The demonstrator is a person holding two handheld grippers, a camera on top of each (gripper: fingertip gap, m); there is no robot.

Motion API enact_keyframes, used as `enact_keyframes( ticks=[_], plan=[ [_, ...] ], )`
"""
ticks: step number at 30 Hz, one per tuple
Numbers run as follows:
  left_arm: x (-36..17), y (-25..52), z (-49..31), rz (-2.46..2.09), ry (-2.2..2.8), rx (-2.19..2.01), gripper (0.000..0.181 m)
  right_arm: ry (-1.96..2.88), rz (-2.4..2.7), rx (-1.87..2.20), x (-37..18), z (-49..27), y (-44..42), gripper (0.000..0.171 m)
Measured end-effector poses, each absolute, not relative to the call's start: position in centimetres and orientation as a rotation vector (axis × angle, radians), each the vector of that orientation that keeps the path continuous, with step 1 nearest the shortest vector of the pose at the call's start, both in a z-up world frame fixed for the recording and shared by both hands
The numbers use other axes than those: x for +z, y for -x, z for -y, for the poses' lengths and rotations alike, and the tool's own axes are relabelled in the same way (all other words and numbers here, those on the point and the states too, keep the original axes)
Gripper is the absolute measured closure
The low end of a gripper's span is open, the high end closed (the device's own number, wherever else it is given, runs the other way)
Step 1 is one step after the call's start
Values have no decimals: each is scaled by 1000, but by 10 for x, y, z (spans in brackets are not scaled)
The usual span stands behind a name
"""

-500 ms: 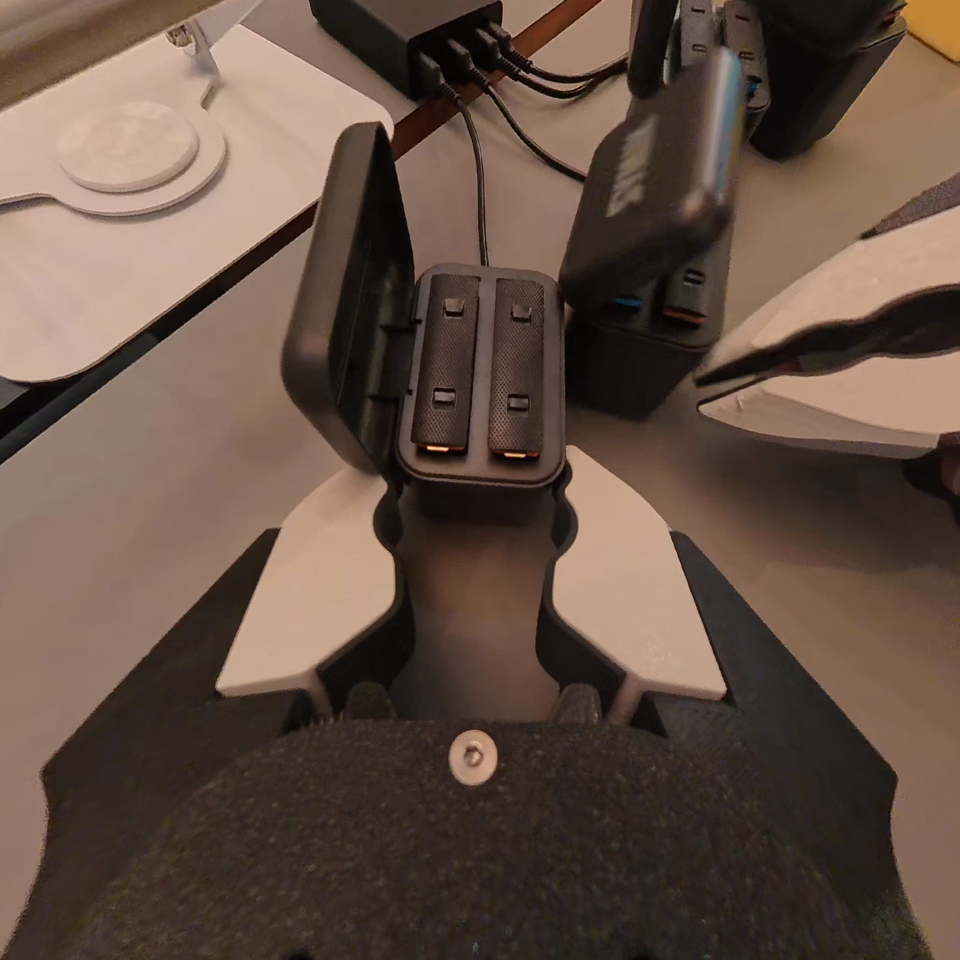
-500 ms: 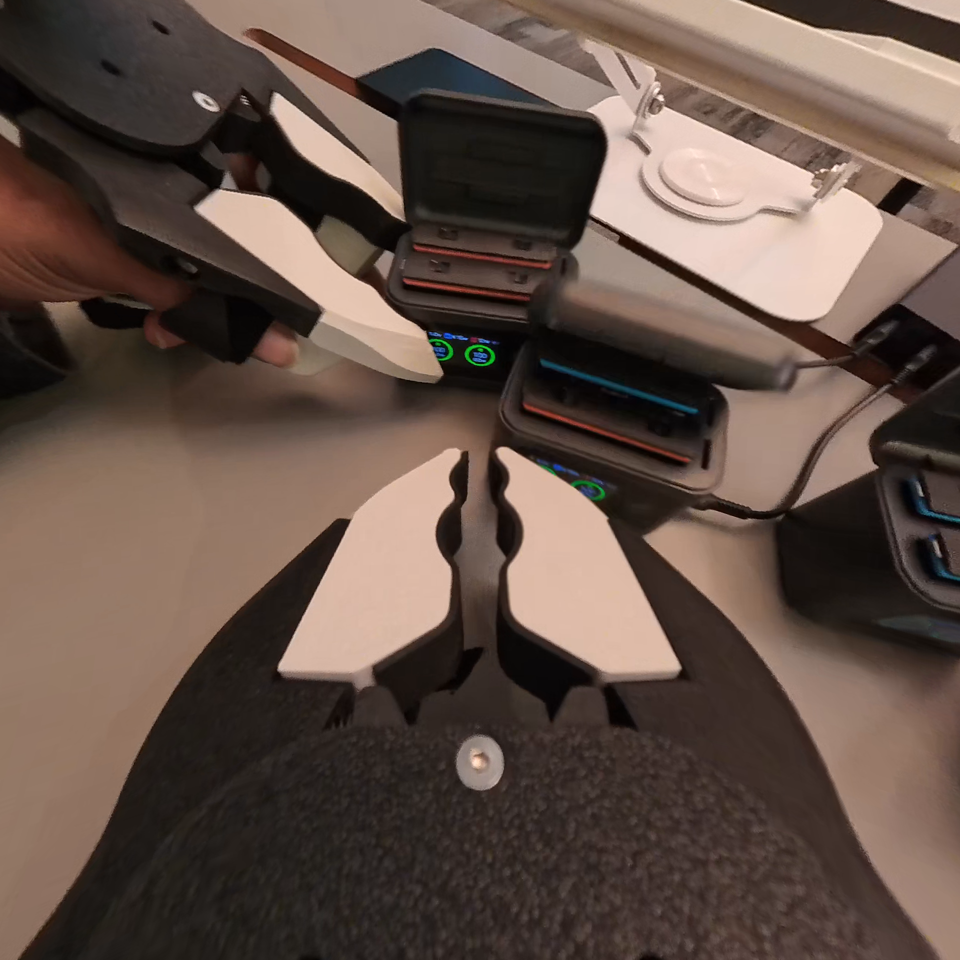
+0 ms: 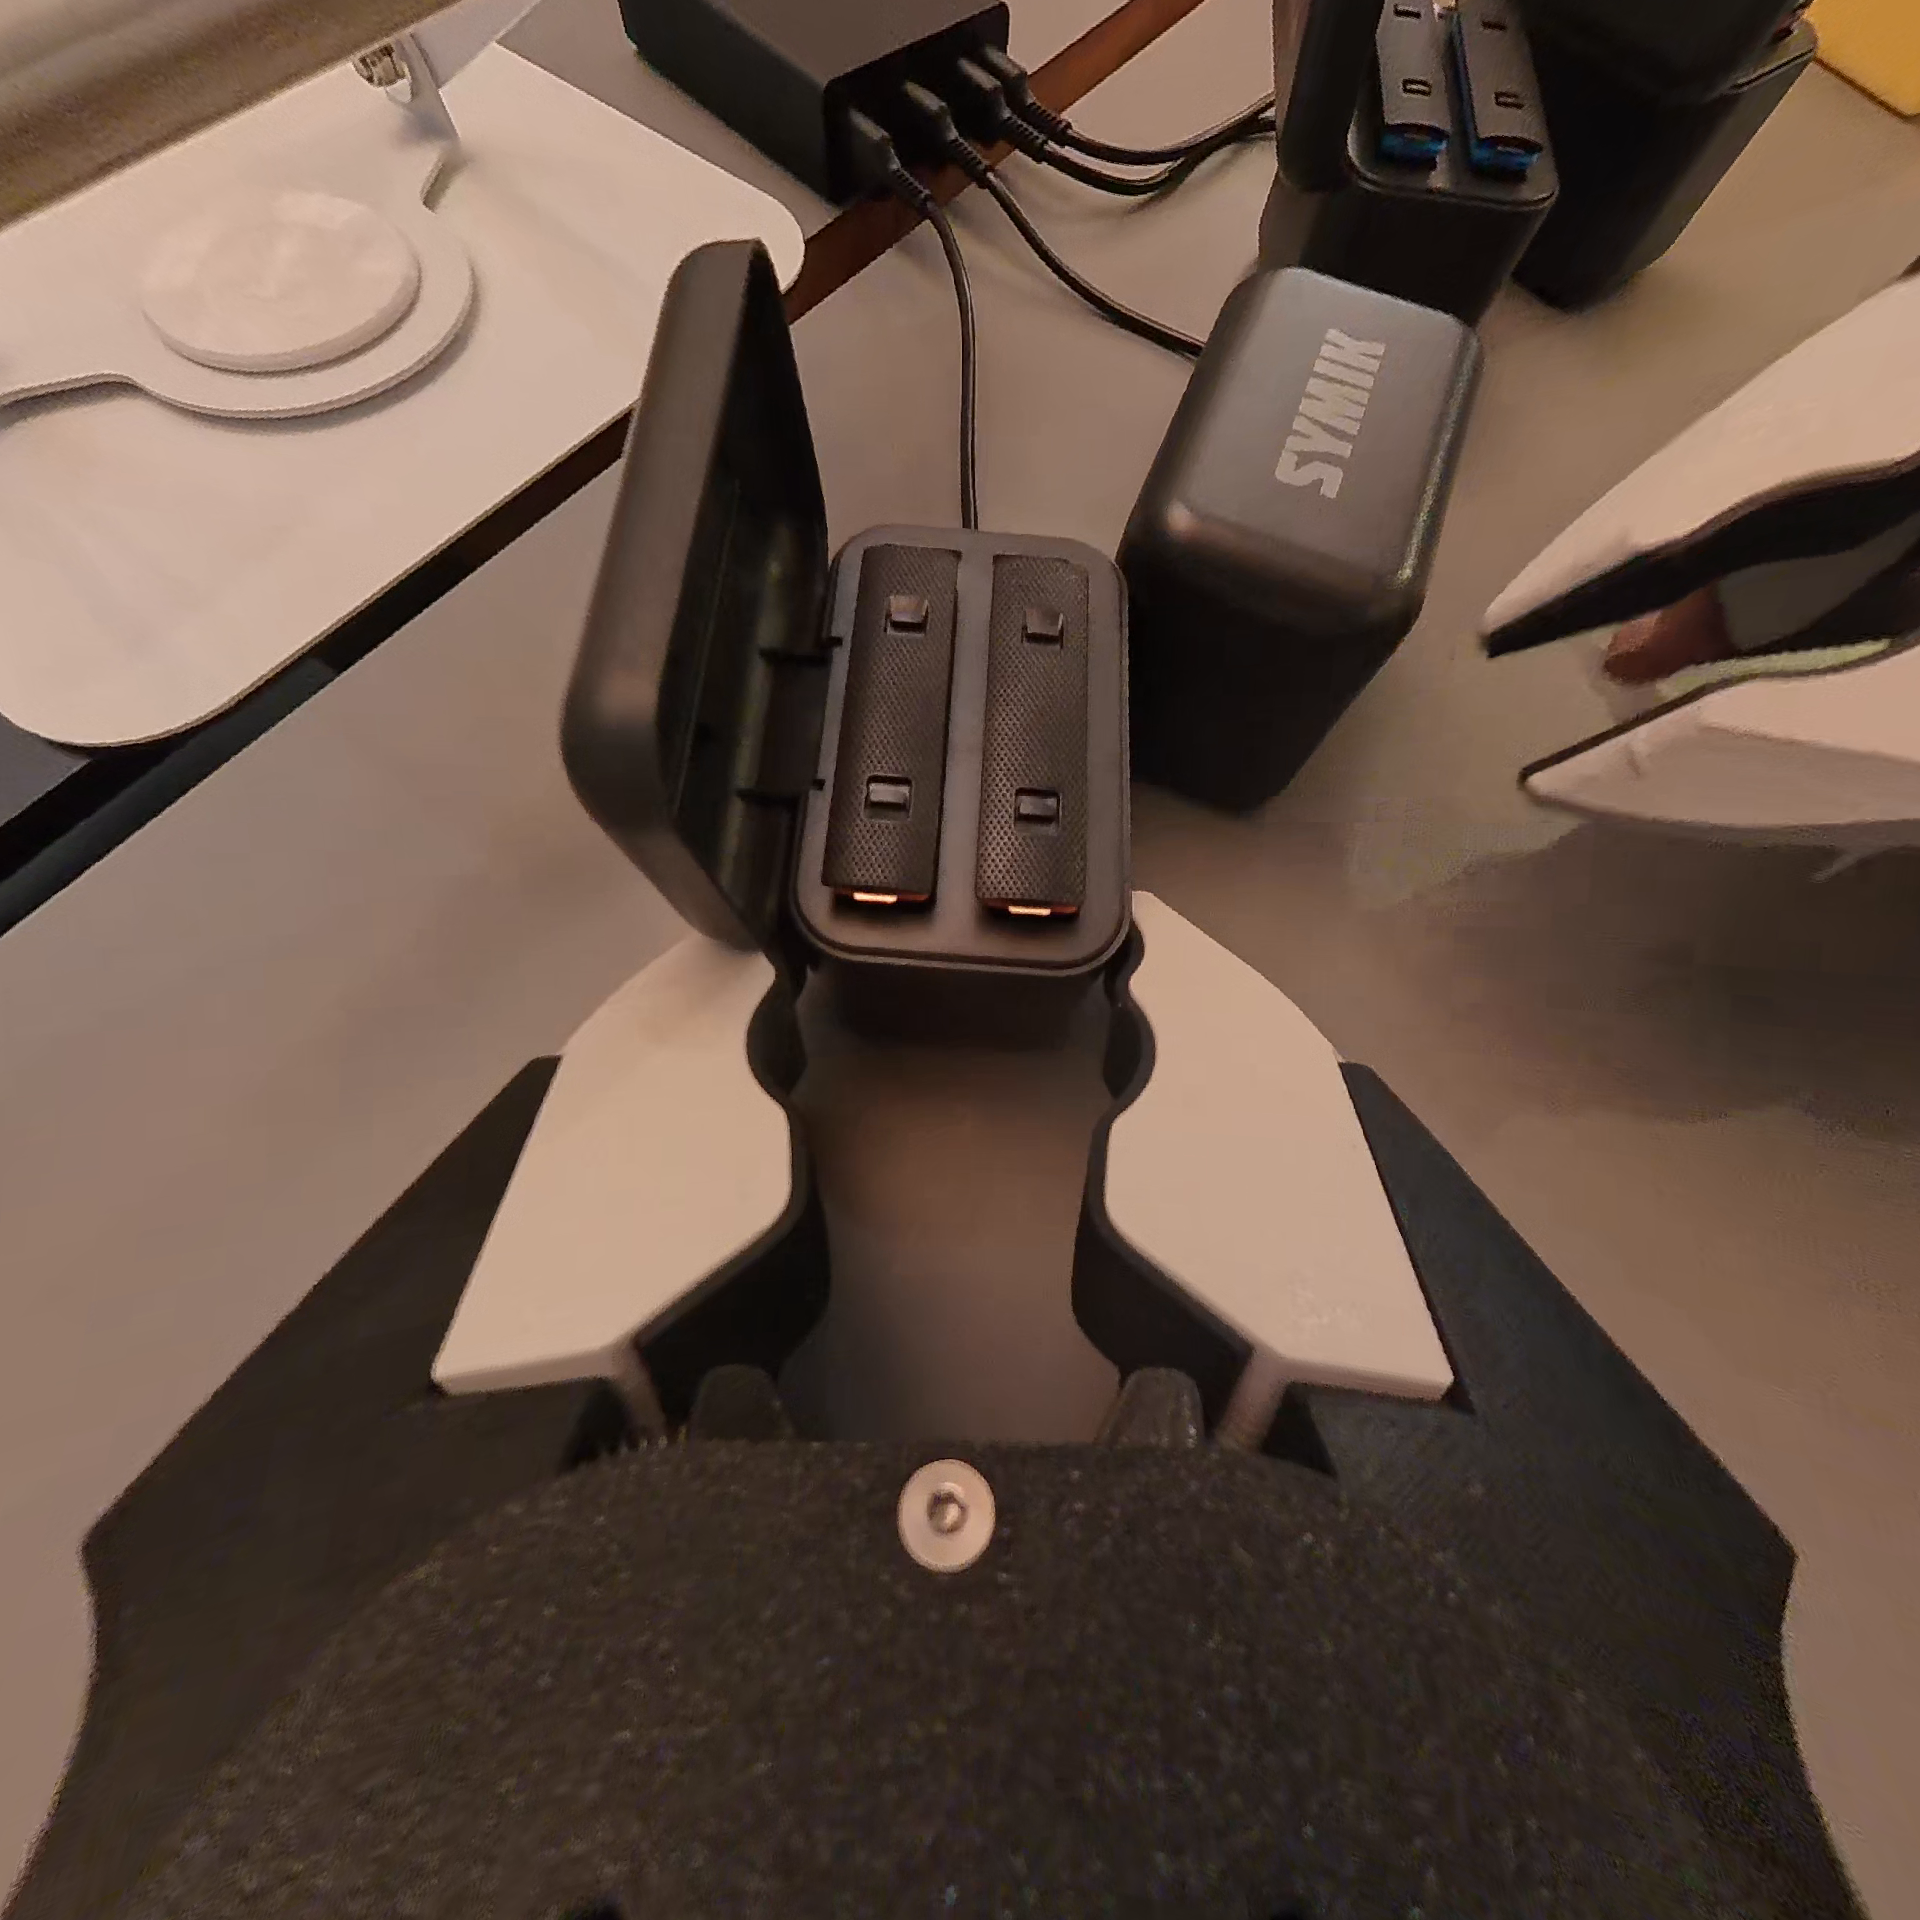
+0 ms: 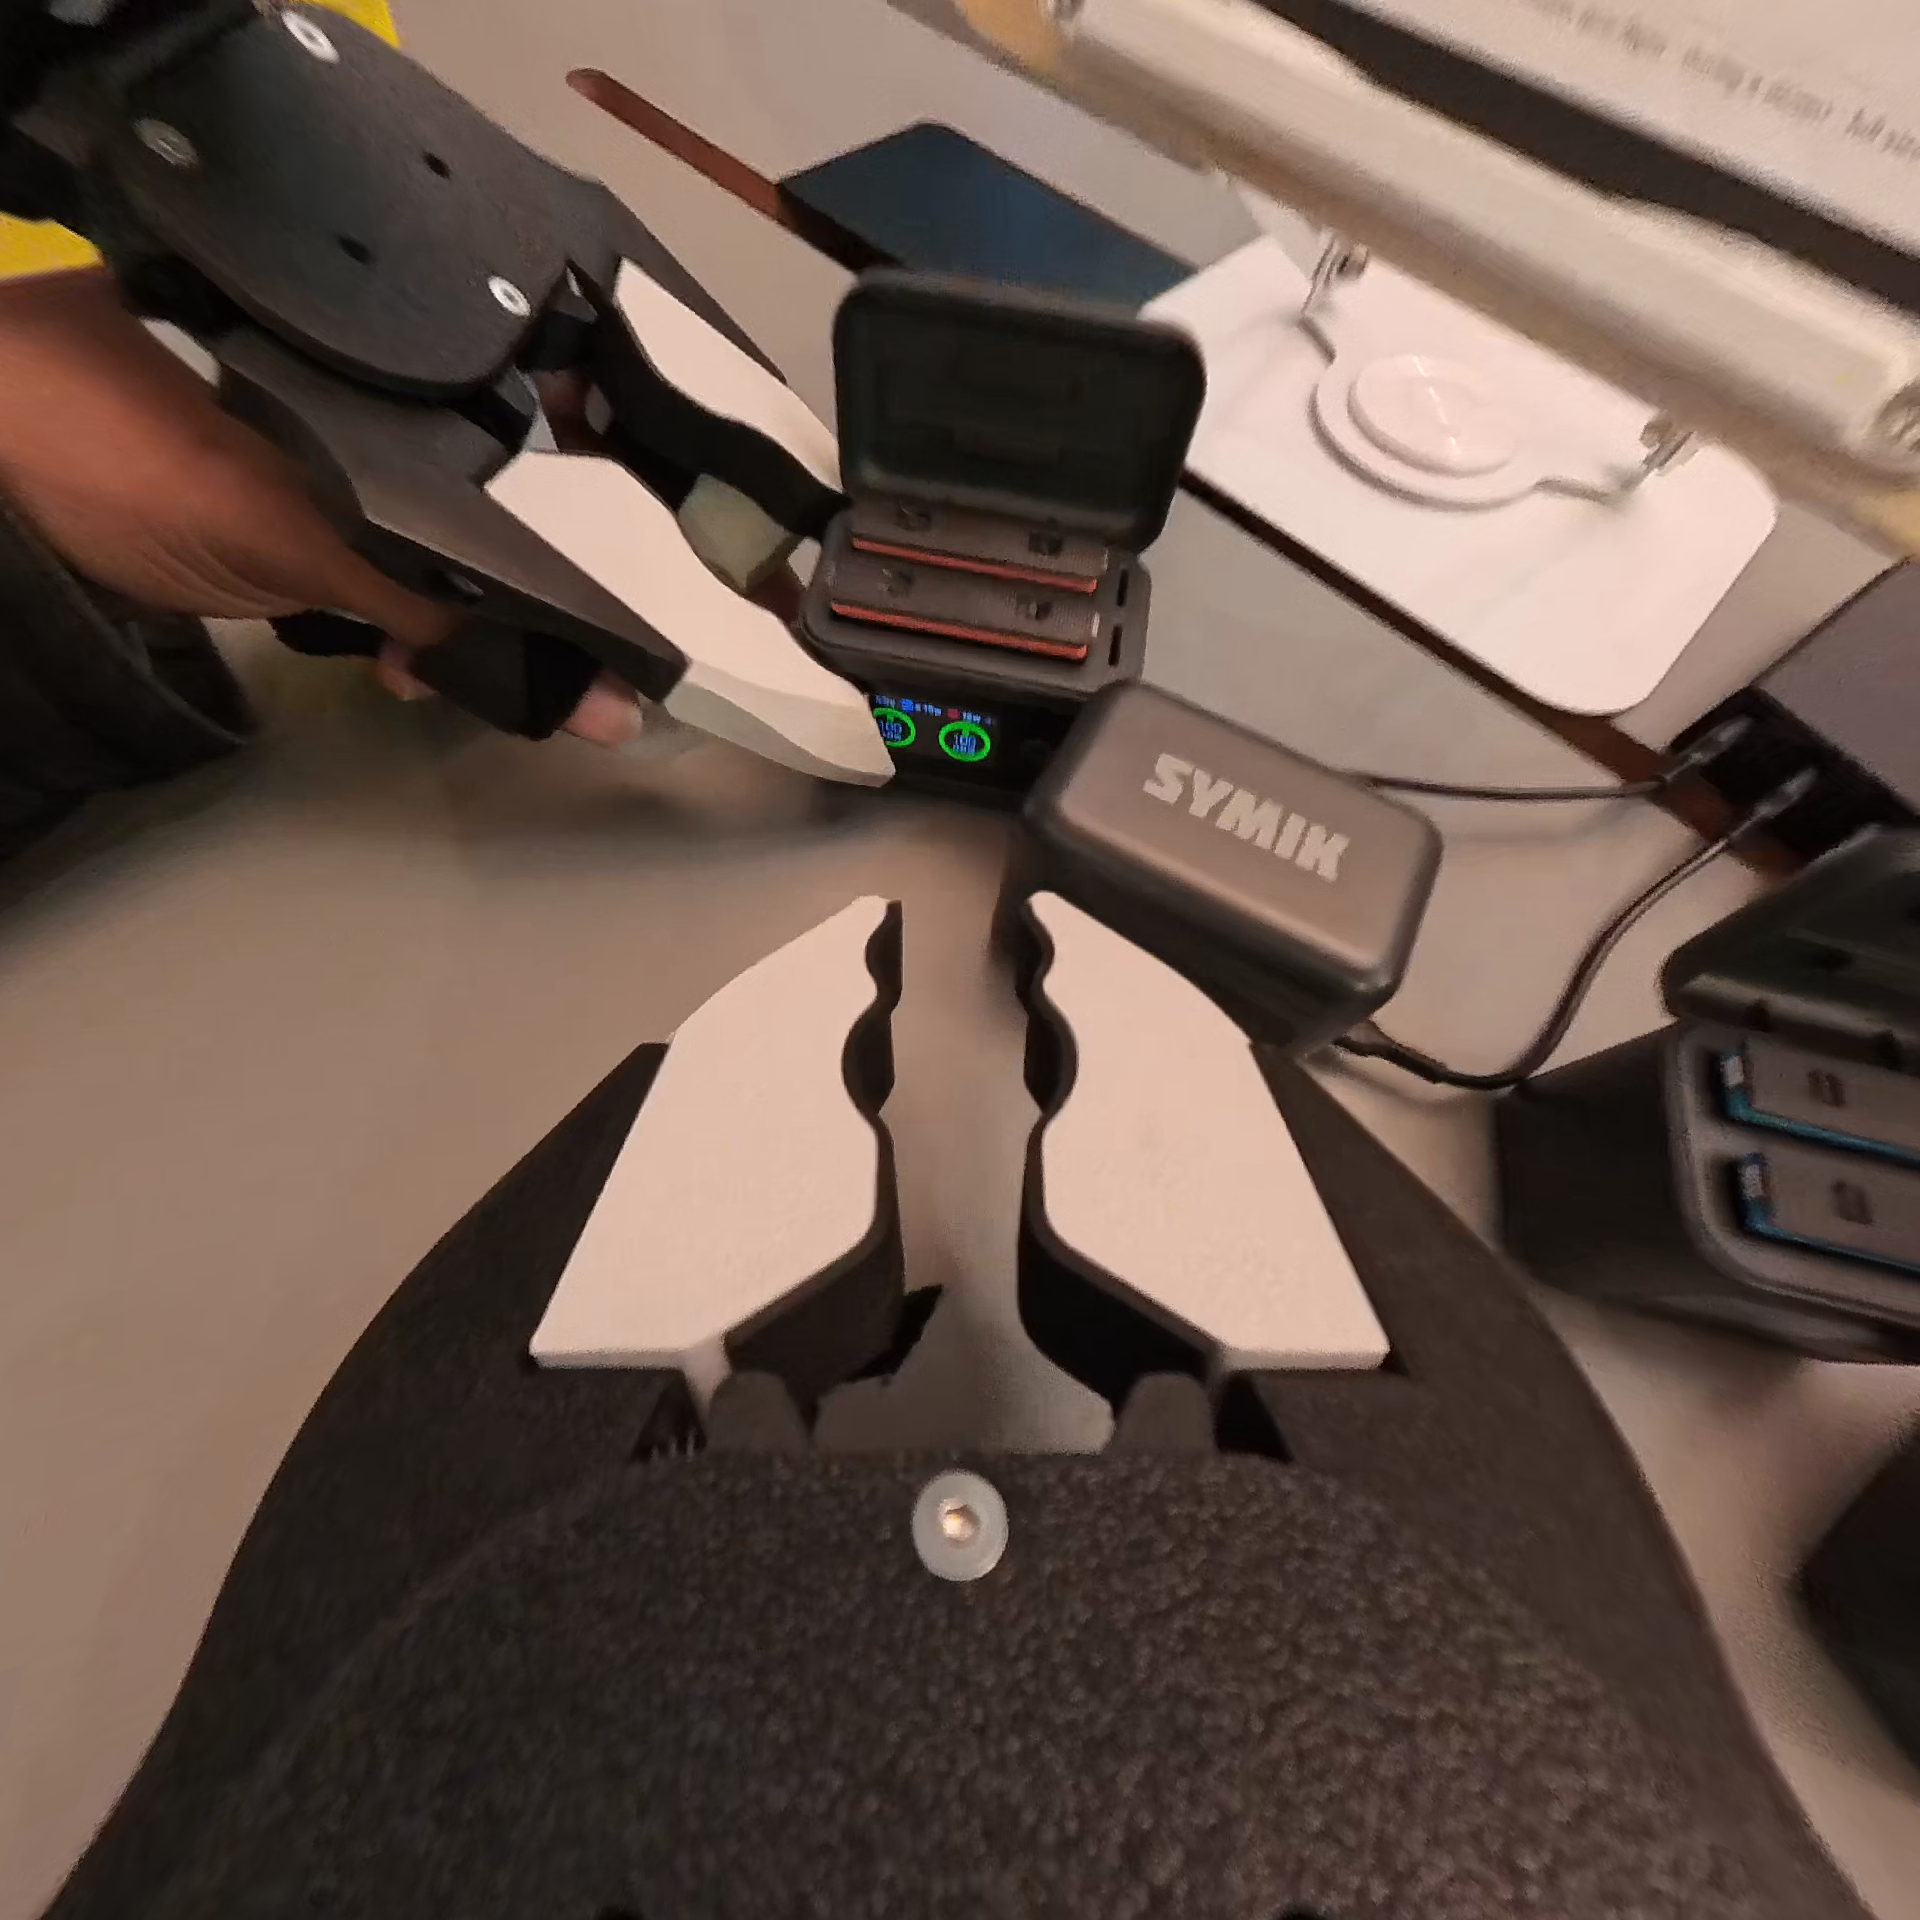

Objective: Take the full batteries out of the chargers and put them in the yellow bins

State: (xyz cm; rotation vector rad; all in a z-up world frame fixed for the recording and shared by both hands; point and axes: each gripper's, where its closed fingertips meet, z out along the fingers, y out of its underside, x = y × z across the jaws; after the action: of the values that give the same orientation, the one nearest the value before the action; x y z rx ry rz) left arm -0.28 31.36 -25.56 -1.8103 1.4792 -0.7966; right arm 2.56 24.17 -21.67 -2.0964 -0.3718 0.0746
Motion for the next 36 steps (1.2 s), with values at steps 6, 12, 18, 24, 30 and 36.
enact_keyframes(
  ticks=[6, 12, 18, 24, 30, 36],
  plan=[
    [-256, 3, -314, -1475, 1809, -794, 125, 2199, 500, 62, -190, -269, -24, 130],
    [-256, 3, -314, -1456, 1822, -783, 125, 2385, 584, -11, -204, -304, -12, 114],
    [-256, 3, -314, -1445, 1833, -777, 125, 2515, 560, -16, -212, -317, -6, 118],
    [-256, 3, -314, -1440, 1839, -775, 125, 2586, 502, 19, -215, -317, -5, 116],
    [-256, 3, -314, -1435, 1846, -779, 125, 2648, 466, 35, -222, -314, -9, 100],
    [-256, 3, -314, -1432, 1851, -784, 125, 2705, 448, 33, -223, -314, -8, 106]
  ],
)
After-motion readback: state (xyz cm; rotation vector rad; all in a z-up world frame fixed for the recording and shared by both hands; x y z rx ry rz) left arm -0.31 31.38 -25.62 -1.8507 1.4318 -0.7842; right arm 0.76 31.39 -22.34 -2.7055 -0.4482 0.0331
